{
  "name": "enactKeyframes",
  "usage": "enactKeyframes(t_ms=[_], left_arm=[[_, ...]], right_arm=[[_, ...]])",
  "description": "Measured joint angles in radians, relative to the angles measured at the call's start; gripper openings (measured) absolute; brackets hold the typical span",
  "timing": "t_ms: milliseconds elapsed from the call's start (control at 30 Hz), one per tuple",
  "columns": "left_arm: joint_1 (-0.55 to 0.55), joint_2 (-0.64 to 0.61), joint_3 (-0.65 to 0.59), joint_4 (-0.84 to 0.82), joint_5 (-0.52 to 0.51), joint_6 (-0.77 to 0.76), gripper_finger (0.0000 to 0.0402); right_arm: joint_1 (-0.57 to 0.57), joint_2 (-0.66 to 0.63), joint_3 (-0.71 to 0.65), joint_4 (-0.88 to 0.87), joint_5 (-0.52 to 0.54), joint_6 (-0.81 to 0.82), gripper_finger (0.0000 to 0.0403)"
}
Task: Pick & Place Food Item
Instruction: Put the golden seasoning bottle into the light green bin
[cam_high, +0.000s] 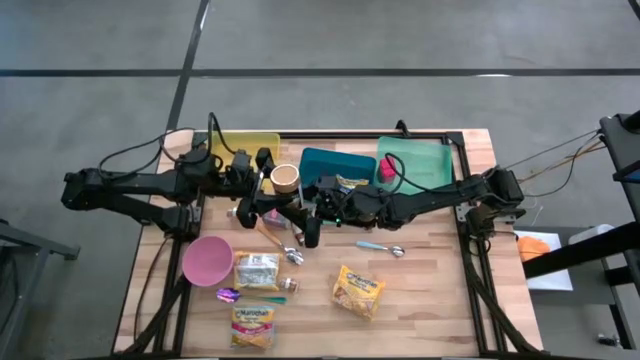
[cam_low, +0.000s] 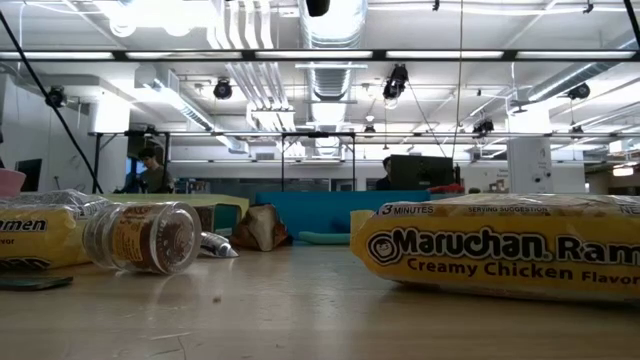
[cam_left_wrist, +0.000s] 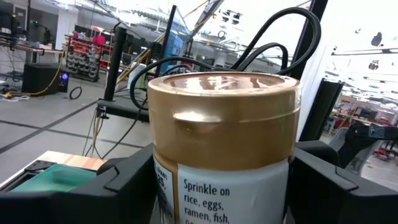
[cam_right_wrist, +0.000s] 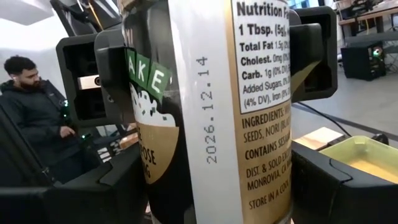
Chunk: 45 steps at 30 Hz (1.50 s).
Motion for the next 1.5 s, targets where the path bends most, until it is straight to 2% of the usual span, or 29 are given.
enactKeyframes(t_ms=[200,333,433,733,900,1233,1500], left_arm=[[0.000,0.000,0.000,0.003,0.007,0.001,0.0281],[-0.001,0.000,0.000,0.007,0.027,-0.007,0.0281],[-0.001,0.000,0.000,0.006,0.029,-0.007,0.0281],[-0.001,-0.001,0.000,0.006,0.032,-0.003,0.0281],[0.004,-0.021,0.000,-0.020,0.032,-0.003,0.0281],[0.029,-0.120,0.000,-0.251,0.034,-0.046,0.0281],[0.026,-0.110,0.019,-0.493,0.141,-0.083,0.0281]], right_arm=[[0.000,0.000,0.002,0.001,-0.001,-0.009,0.0281],[0.003,0.000,0.004,0.004,-0.023,-0.002,0.0345],[0.003,0.000,0.004,0.003,-0.023,0.011,0.0372],[0.002,0.000,0.004,-0.007,-0.009,0.007,0.0380],[0.002,-0.003,0.004,-0.072,0.000,0.022,0.0381],[0.002,-0.071,0.005,-0.291,0.019,0.092,0.0382],[0.004,-0.161,0.005,-0.507,-0.051,0.147,0.0382]])
